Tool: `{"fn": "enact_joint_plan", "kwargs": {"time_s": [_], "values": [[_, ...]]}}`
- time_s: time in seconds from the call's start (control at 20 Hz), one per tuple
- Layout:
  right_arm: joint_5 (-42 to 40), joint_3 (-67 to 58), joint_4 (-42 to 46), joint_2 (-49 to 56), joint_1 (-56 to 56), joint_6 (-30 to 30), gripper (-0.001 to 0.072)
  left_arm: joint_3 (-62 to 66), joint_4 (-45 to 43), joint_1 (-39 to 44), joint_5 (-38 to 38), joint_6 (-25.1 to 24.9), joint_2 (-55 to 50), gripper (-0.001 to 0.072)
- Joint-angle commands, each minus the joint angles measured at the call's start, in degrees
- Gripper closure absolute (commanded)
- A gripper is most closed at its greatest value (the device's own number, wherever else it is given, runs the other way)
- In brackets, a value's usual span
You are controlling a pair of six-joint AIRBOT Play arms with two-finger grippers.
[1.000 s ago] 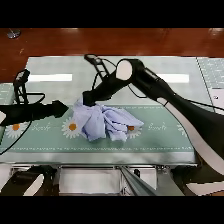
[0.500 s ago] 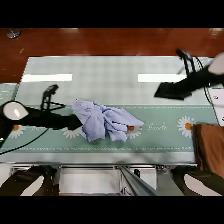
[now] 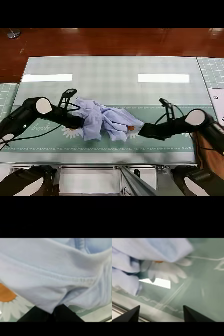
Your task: Fold the shirts.
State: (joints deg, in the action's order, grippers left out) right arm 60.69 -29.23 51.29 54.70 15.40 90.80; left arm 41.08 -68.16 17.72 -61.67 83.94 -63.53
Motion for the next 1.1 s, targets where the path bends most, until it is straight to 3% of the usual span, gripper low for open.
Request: {"fn": "enact_joint_plan", "kwargs": {"time_s": [0.0,0.35,0.4,0.5,0.6,0.7,0.85,0.95,1.05], "values": [[-9.73,1.40,-10.14,3.48,10.05,2.32,0.0095,2.19,-2.78,-1.79,-1.62,-1.25,0.81,0.0689],[-14.03,-10.84,-14.71,21.84,18.82,0.04,0.0104,2.40,5.49,-1.68,1.01,-3.39,1.51,0.0689],[-13.70,-12.61,-15.39,24.02,19.45,-1.18,0.0196,2.40,6.54,-1.68,2.14,-3.39,1.51,0.0689],[-11.54,-15.91,-15.37,26.10,19.32,-5.01,0.0683,3.06,8.04,-1.92,3.23,-3.39,1.53,0.0689],[-7.56,-20.76,-13.66,24.72,16.17,-8.81,0.0690,6.23,7.98,-3.82,1.64,-4.50,2.25,0.0689],[-2.84,-29.22,-7.74,21.14,10.12,-8.48,0.0691,11.89,9.46,-8.37,0.52,-4.42,4.46,0.0689],[3.93,-49.40,-0.07,15.89,0.07,-6.82,0.0691,23.71,18.38,-15.72,4.24,-4.44,8.85,0.0689],[9.16,-64.15,0.55,13.57,-5.01,-6.91,0.0691,32.74,22.16,-18.67,6.58,-4.44,10.60,0.0689],[17.33,-77.50,2.21,10.25,-8.17,-8.61,0.0691,41.97,22.12,-21.07,3.82,-4.46,12.35,0.0689]]}}
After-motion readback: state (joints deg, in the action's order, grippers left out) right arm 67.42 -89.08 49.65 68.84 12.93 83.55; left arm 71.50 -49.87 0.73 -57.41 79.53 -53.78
